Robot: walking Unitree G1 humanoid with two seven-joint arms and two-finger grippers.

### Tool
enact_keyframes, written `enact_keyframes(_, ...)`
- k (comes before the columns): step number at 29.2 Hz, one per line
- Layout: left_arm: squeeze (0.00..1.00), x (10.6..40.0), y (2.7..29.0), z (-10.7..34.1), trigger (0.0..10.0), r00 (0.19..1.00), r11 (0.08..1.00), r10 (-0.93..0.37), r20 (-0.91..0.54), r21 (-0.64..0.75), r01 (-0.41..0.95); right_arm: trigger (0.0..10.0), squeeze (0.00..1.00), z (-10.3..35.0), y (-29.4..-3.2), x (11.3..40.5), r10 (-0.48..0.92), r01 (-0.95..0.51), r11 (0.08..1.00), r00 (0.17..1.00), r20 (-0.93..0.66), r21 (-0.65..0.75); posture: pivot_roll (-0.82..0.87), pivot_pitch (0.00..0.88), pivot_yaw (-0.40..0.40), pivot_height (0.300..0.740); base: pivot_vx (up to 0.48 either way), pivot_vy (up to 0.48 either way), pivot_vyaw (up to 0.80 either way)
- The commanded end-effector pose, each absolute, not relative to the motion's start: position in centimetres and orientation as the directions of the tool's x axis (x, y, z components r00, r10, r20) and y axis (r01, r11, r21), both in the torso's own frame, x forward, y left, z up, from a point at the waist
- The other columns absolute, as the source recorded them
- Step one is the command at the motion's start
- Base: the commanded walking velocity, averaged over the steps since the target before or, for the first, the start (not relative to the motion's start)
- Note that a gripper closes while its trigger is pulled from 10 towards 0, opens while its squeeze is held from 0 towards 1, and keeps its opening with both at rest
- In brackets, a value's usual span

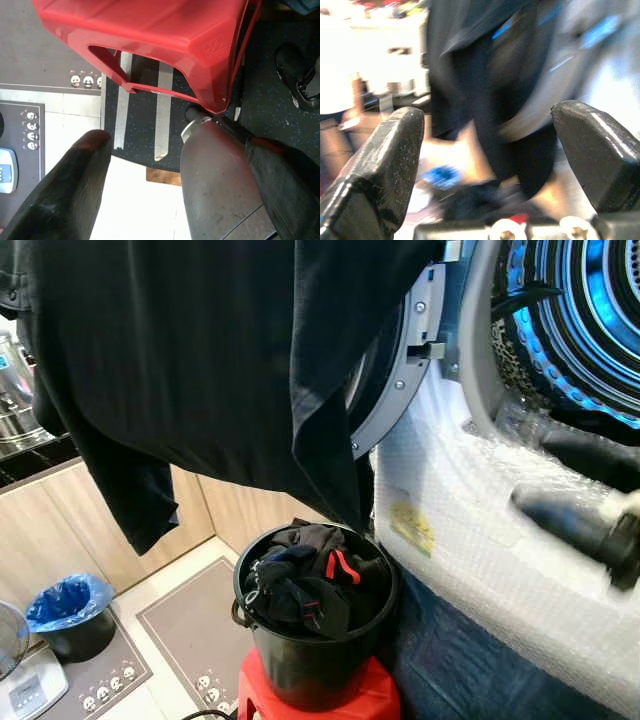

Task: Clothes washing

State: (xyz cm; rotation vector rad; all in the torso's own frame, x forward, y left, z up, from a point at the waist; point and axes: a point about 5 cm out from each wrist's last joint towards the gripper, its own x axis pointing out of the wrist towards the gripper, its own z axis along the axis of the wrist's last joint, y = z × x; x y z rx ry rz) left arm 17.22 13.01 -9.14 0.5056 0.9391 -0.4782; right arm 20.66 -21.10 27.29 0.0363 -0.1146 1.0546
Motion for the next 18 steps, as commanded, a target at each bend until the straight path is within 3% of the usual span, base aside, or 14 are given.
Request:
enact_keyframes(1,0.0,17.3,13.6,-9.1,10.0,0.499,0.786,-0.144,-0.854,0.208,0.582,10.0,0.0,25.8,-19.1,20.3,0.897,-0.898,0.44,0.439,0.052,-0.01,-0.21,0.0,0.072,0.74,0.0,0.0,0.0)
enact_keyframes(7,0.0,17.3,13.7,-9.1,10.0,0.501,0.793,-0.139,-0.854,0.207,0.573,10.0,0.0,20.8,-16.8,20.4,0.901,-0.898,0.432,0.424,-0.096,0.085,-0.19,0.0,0.064,0.74,0.0,0.0,0.0)
enact_keyframes(13,0.0,17.3,13.7,-9.2,10.0,0.499,0.801,-0.137,-0.856,0.201,0.564,10.0,0.0,16.7,-16.2,21.6,0.828,-0.844,0.531,0.5,-0.256,0.07,-0.18,0.0,0.059,0.74,0.0,0.0,0.0)
enact_keyframes(15,0.0,17.1,13.7,-9.3,10.0,0.494,0.802,-0.134,-0.859,0.198,0.563,10.0,0.0,14.7,-16.4,22.6,0.756,-0.796,0.605,0.56,-0.338,0.033,-0.17,0.0,0.055,0.74,0.0,0.0,0.0)
enact_keyframes(18,0.0,16.8,13.8,-9.4,10.0,0.488,0.803,-0.131,-0.863,0.196,0.562,10.0,0.0,12.8,-15.8,22.3,0.739,-0.8,0.599,0.546,-0.396,0.015,-0.16,0.0,0.055,0.74,0.0,0.0,0.0)
